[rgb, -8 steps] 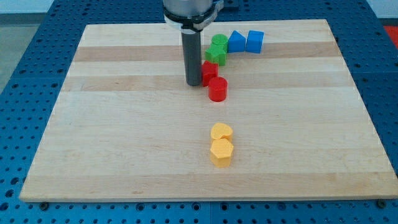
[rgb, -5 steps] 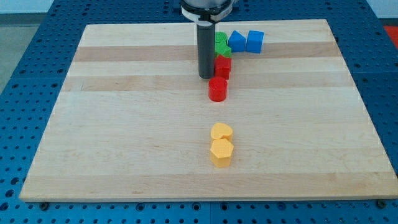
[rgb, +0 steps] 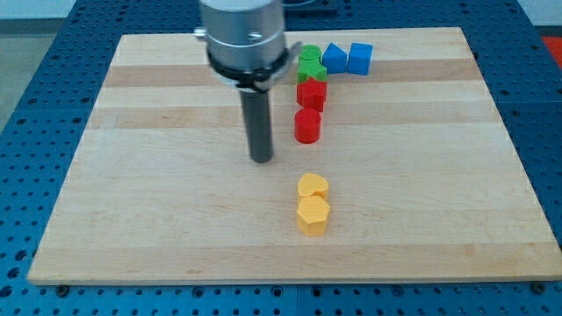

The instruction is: Push the red circle to the bottom right of the red star

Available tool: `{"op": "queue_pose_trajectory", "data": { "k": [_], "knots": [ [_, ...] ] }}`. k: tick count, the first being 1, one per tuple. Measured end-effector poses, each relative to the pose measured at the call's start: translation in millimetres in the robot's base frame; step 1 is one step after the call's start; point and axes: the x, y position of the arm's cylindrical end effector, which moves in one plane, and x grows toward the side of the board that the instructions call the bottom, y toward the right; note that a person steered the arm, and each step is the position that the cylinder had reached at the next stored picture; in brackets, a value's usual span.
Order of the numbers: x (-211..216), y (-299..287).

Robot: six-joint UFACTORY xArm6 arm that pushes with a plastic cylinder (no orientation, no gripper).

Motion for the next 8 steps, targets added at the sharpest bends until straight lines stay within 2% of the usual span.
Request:
{"op": "queue_pose_trajectory", "data": {
  "k": [1,3,4,6,8],
  "knots": [
    [-6,30],
    [-27,-3],
    [-28,0],
    [-50,60],
    [-72,69]
  ]
}}
